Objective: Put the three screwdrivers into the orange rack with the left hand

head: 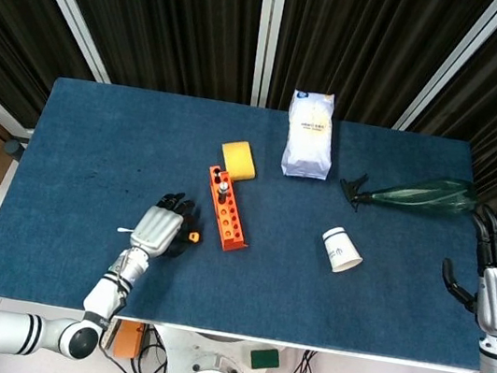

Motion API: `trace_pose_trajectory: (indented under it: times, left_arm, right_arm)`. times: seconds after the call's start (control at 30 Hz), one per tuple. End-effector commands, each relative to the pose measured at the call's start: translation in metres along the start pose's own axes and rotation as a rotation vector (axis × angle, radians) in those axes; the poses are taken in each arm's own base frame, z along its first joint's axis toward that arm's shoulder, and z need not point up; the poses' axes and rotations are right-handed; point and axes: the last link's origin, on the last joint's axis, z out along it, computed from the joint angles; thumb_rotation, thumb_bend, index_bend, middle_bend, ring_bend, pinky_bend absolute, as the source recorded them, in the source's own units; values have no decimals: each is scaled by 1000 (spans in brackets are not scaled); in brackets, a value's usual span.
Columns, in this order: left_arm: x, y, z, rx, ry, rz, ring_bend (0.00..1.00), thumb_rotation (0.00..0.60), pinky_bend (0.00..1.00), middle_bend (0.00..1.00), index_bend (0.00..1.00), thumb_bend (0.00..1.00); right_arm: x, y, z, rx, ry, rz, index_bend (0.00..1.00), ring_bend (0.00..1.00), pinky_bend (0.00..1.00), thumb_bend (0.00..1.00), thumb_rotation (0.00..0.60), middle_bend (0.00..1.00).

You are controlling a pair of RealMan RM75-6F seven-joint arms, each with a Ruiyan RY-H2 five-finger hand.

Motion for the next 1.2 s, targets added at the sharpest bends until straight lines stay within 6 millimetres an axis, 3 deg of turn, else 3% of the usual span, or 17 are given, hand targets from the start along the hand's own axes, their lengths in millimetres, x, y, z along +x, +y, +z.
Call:
trace_pose_trajectory:
  times: [0.03, 0.27, 0.43, 0.6, 0.93, 1.2]
  left_arm:
    - [13, -3, -4, -2, 47, -38, 45, 582, 109, 178, 549, 329]
    - [43, -17, -13, 3, 124, -218, 50, 600, 117, 200, 556, 332]
    - [55, -28, -18, 16, 147, -370, 105, 600, 236, 260, 579, 334]
    - [66, -32, -22, 7, 149, -481, 177, 600, 291, 333, 605, 335]
    - [89, -29, -34, -40, 159, -580, 383, 600, 344, 539, 622, 337]
    - [102, -14, -41, -98, 145, -650, 395, 600, 347, 549, 626, 337]
  right_arm:
    - [0, 0, 0, 1, -1, -1, 0, 0, 0, 402, 600, 0]
    - [-2, -3, 1, 5, -4, 2, 0, 0, 0, 402, 600, 0]
    - [-2, -4, 1, 6, -5, 0, 0, 0, 0, 402, 600, 0]
    - [-3, -5, 1, 7, -6, 0, 0, 0, 0, 402, 600, 0]
    - [0, -5, 1, 11, 2, 3, 0, 0, 0, 402, 600, 0]
    - [0, -7, 1, 15, 1, 7, 0, 0, 0, 402, 600, 0]
